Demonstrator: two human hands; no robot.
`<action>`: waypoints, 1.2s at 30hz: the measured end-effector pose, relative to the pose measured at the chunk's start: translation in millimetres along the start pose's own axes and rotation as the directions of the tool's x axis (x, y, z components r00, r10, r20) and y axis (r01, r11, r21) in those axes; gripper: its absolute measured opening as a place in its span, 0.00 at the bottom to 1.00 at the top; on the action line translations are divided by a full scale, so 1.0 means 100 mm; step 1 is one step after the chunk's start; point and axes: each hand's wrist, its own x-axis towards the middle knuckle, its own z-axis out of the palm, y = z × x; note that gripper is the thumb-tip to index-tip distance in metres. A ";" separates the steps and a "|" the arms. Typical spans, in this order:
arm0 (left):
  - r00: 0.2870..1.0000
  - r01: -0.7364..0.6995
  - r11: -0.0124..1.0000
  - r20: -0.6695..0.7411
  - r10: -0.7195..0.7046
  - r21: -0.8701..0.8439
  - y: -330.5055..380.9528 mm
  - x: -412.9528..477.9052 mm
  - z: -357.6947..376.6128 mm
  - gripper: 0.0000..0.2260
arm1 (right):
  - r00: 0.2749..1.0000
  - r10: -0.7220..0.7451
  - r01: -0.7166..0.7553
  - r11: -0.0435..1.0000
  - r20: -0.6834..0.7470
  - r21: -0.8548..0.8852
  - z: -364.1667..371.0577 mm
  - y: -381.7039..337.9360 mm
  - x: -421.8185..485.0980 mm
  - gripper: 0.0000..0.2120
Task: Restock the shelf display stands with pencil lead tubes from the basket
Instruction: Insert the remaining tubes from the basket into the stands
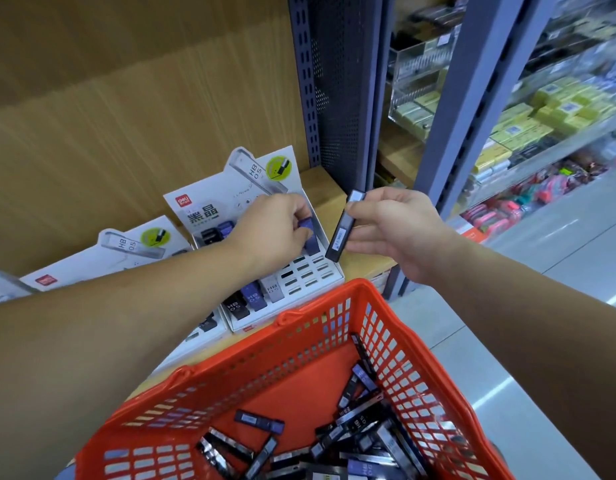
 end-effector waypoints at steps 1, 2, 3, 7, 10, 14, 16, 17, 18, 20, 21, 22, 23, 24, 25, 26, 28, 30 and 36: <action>1.000 0.000 1.000 0.015 0.000 0.007 0.03 0.01 0.00 0.03 | 1.000 -0.009 0.009 1.000 0.001 -0.005 0.00 0.00 -0.01 0.11; 0.999 0.021 1.000 0.027 -0.021 0.005 0.05 0.01 0.00 0.04 | 1.000 -0.020 0.020 1.000 0.000 -0.015 0.01 -0.01 -0.02 0.10; 0.998 0.051 0.999 0.036 -0.050 -0.015 0.05 0.01 -0.01 0.05 | 0.999 -0.033 0.033 0.999 -0.003 -0.026 0.02 -0.01 -0.02 0.08; 0.995 0.074 0.991 -0.064 -0.081 -0.112 0.00 -0.09 -0.11 0.12 | 0.998 -0.065 0.065 0.997 0.000 -0.030 0.10 -0.07 -0.04 0.06; 0.996 0.084 0.973 0.007 -0.085 -0.215 0.05 -0.35 -0.22 0.08 | 0.997 -0.075 0.075 0.997 0.027 -0.021 0.23 -0.11 -0.06 0.08; 0.997 0.069 0.976 0.044 -0.061 -0.205 0.02 -0.58 -0.31 0.10 | 0.993 -0.062 0.062 0.998 0.100 0.001 0.46 -0.16 -0.12 0.10; 0.998 0.056 0.967 0.008 -0.056 -0.249 -0.05 -0.61 -0.36 0.04 | 0.984 -0.051 0.053 0.999 0.171 -0.005 0.52 -0.20 -0.15 0.13; 0.999 0.052 0.963 0.006 -0.053 -0.264 -0.08 -0.62 -0.38 0.06 | 0.974 -0.050 0.051 0.999 0.219 -0.003 0.53 -0.22 -0.17 0.14; 0.998 0.058 0.955 0.022 -0.054 -0.291 -0.11 -0.64 -0.40 0.09 | 0.962 -0.056 0.058 0.998 0.268 -0.001 0.54 -0.24 -0.18 0.15; 0.993 0.105 0.915 0.085 -0.077 -0.390 -0.15 -0.68 -0.45 0.11 | 0.943 -0.083 0.086 0.996 0.323 0.005 0.56 -0.26 -0.20 0.13; 0.990 0.132 0.889 0.112 -0.091 -0.439 -0.16 -0.70 -0.47 0.13 | 0.939 -0.094 0.094 0.995 0.332 0.014 0.58 -0.26 -0.19 0.12; 0.987 0.145 0.867 0.128 -0.095 -0.477 -0.18 -0.72 -0.48 0.16 | 0.938 -0.108 0.110 0.994 0.328 0.013 0.60 -0.26 -0.18 0.10; 0.988 0.141 0.861 0.127 -0.089 -0.489 -0.20 -0.72 -0.49 0.18 | 0.940 -0.132 0.144 0.989 0.316 -0.014 0.62 -0.25 -0.17 0.08; 0.990 0.132 0.868 0.109 -0.090 -0.479 -0.23 -0.72 -0.49 0.17 | 0.941 -0.160 0.185 0.981 0.299 -0.056 0.64 -0.25 -0.15 0.06; 0.992 0.125 0.881 0.076 -0.101 -0.456 -0.26 -0.73 -0.48 0.13 | 0.942 -0.186 0.219 0.971 0.280 -0.091 0.66 -0.25 -0.13 0.05; 0.992 0.128 0.897 0.035 -0.124 -0.422 -0.31 -0.75 -0.49 0.10 | 0.946 -0.209 0.244 0.963 0.248 -0.117 0.67 -0.26 -0.10 0.05; 0.983 0.150 0.940 -0.060 -0.176 -0.306 -0.41 -0.77 -0.50 0.08 | 0.947 -0.273 0.306 0.928 0.171 -0.212 0.65 -0.27 -0.05 0.05; 0.975 0.171 0.963 -0.108 -0.196 -0.207 -0.51 -0.83 -0.53 0.07 | 0.935 -0.320 0.354 0.879 0.153 -0.321 0.62 -0.25 0.01 0.03; 0.981 0.168 0.980 -0.080 -0.177 -0.103 -0.61 -0.93 -0.52 0.10 | 0.931 -0.234 0.347 0.807 0.280 -0.479 0.62 -0.07 0.08 0.04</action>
